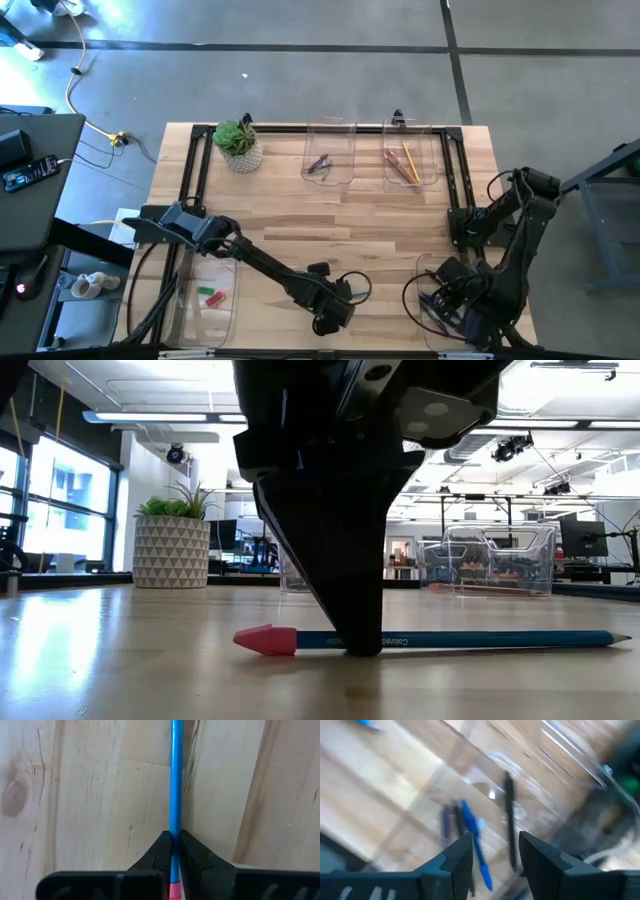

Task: Sort crayons/erasers/pens/pencils in bins
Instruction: Put the light blue pencil into the top right transparent bin

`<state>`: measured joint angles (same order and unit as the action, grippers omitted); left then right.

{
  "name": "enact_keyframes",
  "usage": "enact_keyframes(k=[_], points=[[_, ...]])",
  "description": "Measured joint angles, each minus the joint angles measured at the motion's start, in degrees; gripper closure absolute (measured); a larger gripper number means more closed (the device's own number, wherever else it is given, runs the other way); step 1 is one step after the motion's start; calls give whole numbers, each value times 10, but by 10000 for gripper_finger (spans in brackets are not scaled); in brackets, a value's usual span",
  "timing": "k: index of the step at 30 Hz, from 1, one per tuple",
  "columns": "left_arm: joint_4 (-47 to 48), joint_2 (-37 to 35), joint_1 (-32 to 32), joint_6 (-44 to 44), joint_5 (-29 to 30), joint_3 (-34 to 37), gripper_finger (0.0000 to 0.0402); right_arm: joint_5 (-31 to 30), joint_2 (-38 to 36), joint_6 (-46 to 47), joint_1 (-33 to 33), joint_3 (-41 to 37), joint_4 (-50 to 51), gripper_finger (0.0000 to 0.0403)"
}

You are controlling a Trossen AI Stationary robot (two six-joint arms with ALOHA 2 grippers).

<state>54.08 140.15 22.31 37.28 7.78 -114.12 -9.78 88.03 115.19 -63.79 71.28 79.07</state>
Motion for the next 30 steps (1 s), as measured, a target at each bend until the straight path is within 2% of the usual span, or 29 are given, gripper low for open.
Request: enact_keyframes(k=[12, 21, 30], points=[[-10, -35, -29, -21, -36, 4, 401, -157, -57, -93, 0, 45, 12, 254], [-22, -59, -54, -44, -63, 3, 401, -182, -96, -129, 0, 45, 22, 254], [-54, -78, -86, -71, -91, 1, 401, -249, -152, -173, 0, 45, 24, 254]])
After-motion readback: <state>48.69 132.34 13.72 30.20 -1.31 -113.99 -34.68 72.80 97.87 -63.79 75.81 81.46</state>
